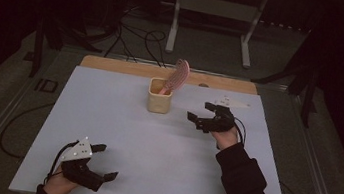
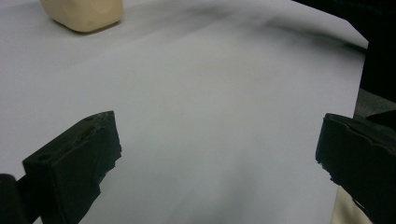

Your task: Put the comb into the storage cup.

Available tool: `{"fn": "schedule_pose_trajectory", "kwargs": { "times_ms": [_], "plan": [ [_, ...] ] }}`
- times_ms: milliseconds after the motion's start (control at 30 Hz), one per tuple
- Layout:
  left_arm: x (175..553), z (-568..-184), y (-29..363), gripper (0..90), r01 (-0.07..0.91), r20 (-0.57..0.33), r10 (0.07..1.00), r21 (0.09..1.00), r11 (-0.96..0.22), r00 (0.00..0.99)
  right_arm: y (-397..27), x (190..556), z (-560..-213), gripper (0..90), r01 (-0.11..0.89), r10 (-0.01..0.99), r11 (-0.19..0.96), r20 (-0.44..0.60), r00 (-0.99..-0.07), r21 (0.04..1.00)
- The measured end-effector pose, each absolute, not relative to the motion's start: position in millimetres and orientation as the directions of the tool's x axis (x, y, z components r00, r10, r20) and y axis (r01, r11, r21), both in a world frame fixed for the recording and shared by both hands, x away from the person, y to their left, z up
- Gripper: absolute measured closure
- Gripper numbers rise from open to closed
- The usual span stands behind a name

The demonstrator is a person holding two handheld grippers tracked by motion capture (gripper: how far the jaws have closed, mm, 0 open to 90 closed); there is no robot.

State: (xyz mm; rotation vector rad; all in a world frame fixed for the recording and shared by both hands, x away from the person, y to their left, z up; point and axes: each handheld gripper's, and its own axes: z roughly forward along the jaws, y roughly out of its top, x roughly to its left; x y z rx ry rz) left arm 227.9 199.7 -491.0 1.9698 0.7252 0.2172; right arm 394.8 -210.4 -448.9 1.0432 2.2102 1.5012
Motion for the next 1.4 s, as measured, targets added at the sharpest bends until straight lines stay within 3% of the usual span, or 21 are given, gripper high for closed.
{"fn": "schedule_pose_trajectory", "kwargs": {
  "times_ms": [867,1400],
  "plan": [
    [228.0,-490.2,199.2,0.3,0.396,-0.148,0.573,0.855,-0.335,0.806,-251.2,319.0,-485.0,9.3,0.419,0.673,0.254,0.152,-0.724,0.872],
    [227.4,-489.4,199.9,0.3,0.395,-0.149,0.572,0.856,-0.334,0.807,-281.4,282.1,-490.6,9.3,0.416,0.715,0.249,0.123,-0.688,0.875]
  ]
}}
